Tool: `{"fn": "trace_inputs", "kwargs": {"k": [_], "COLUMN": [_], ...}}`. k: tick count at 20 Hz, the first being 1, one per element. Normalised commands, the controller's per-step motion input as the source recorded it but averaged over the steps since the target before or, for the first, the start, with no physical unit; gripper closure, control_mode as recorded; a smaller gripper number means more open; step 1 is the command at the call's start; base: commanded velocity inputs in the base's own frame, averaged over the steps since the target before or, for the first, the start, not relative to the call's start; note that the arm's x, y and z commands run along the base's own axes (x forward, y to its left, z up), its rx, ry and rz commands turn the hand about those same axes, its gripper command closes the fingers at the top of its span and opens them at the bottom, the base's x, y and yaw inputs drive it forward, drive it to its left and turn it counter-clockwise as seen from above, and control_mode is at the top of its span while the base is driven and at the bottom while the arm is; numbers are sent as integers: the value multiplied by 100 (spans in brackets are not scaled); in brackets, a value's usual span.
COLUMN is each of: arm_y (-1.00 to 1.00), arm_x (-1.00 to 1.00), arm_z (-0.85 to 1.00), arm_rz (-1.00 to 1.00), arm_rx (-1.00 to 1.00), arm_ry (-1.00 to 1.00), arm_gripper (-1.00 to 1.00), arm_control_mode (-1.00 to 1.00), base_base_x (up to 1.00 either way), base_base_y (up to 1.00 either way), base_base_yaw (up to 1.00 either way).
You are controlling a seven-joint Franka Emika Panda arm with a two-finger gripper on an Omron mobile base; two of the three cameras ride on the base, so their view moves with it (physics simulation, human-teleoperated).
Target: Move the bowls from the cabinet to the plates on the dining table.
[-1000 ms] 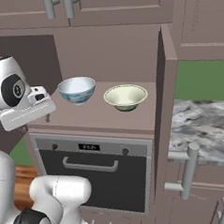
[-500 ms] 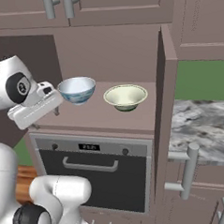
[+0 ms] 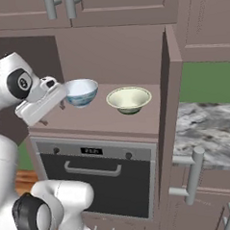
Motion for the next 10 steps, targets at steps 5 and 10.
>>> {"fn": "trace_inputs", "kwargs": {"k": [5,10], "arm_y": [-8,0], "arm_x": [59,58], "arm_z": [0,0], "arm_rz": [12,13], "arm_rx": [0,-1], "arm_ry": [0,0], "arm_gripper": [-100,-100], "arm_control_mode": [-100,-100], "base_base_x": [0,0], "base_base_y": [0,0], "base_base_yaw": [0,0]}}
